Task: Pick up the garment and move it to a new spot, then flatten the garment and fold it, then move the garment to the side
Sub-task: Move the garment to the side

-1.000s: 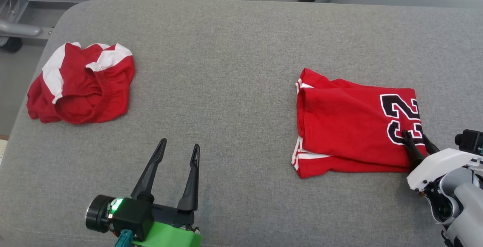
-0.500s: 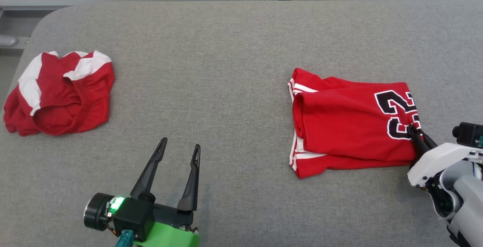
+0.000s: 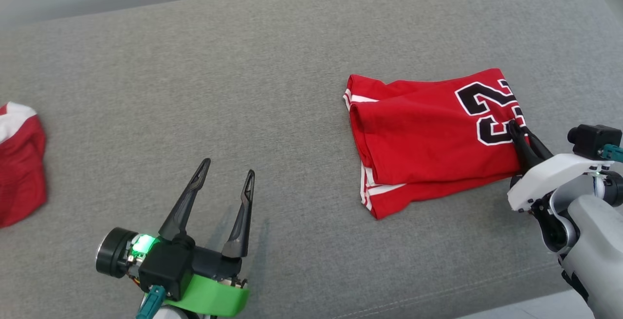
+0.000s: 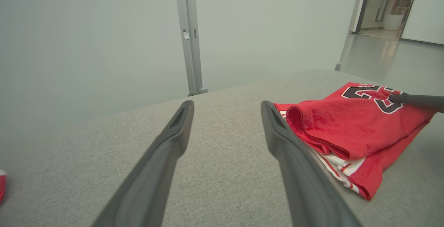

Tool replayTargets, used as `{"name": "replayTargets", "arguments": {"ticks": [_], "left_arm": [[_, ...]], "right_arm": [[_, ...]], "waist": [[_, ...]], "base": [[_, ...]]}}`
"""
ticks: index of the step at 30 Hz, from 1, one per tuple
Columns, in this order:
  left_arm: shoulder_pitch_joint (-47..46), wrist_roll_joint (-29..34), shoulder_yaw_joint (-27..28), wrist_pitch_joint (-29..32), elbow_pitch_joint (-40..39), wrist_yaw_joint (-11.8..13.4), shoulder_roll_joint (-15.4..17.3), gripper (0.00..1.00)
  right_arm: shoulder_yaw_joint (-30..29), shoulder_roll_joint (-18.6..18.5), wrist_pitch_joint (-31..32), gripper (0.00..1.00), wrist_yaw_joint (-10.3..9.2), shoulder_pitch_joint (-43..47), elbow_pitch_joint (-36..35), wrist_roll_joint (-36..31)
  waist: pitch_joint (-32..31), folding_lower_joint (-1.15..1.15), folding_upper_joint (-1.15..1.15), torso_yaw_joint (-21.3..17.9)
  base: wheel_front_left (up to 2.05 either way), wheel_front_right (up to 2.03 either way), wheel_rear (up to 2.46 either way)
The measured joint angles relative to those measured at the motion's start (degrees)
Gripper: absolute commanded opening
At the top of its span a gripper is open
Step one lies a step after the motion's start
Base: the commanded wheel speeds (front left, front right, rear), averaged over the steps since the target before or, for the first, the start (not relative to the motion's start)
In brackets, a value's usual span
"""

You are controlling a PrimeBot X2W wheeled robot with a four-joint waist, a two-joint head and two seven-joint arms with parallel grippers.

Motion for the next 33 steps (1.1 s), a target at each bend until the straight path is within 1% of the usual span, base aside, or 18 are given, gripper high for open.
{"name": "replayTargets", "arguments": {"ticks": [6,13,20,23,24,25,28,33], "left_arm": [[-2.5,0.4,-0.8,0.0,-1.0,-0.3,1.3,1.0],[-5.8,0.1,-1.7,0.0,-3.0,-0.5,3.0,1.0],[-9.0,-0.3,-3.6,0.0,-6.3,-0.5,4.8,1.0],[-10.8,-0.3,-4.9,0.0,-7.8,-0.5,5.7,1.0],[-11.2,-0.3,-5.4,0.0,-8.2,-0.5,6.2,1.0],[-11.7,-0.2,-6.4,0.0,-8.7,-0.5,7.3,1.0],[-11.9,-0.2,-7.1,0.0,-9.5,-0.6,8.8,1.0],[-12.4,-0.2,-6.9,0.0,-10.4,-0.6,10.0,1.0]], "right_arm": [[-2.2,1.1,0.0,0.0,0.0,-1.7,-1.1,-2.6],[-6.3,1.0,0.0,0.0,0.0,-6.0,-1.6,-7.3],[-12.4,-0.8,0.0,0.0,0.0,-10.7,-1.2,-13.7],[-15.5,-2.2,0.0,0.0,0.0,-12.7,-0.4,-16.1],[-16.8,-2.8,0.0,0.0,0.0,-13.3,-0.1,-17.0],[-19.3,-3.8,0.0,0.0,0.0,-14.1,0.4,-18.7],[-23.8,-4.9,0.0,0.0,0.0,-15.1,1.2,-21.1],[-30.7,-6.1,0.0,0.0,0.0,-15.6,2.8,-24.9]], "waist": [[2.3,0.0,0.0,-5.4],[7.4,0.0,0.0,-8.8],[12.9,0.0,0.0,-10.4],[15.0,0.0,0.0,-10.7],[15.7,0.0,0.0,-10.8],[16.9,0.0,0.0,-10.9],[18.6,0.0,0.0,-10.9],[21.0,0.0,0.0,-10.6]], "base": [[0.0,0.0,0.0],[0.0,0.0,0.0],[0.0,0.0,0.0],[0.0,0.0,0.0],[0.0,0.0,0.0],[0.0,0.0,0.0],[0.0,0.0,0.0],[0.0,0.0,0.0]]}}
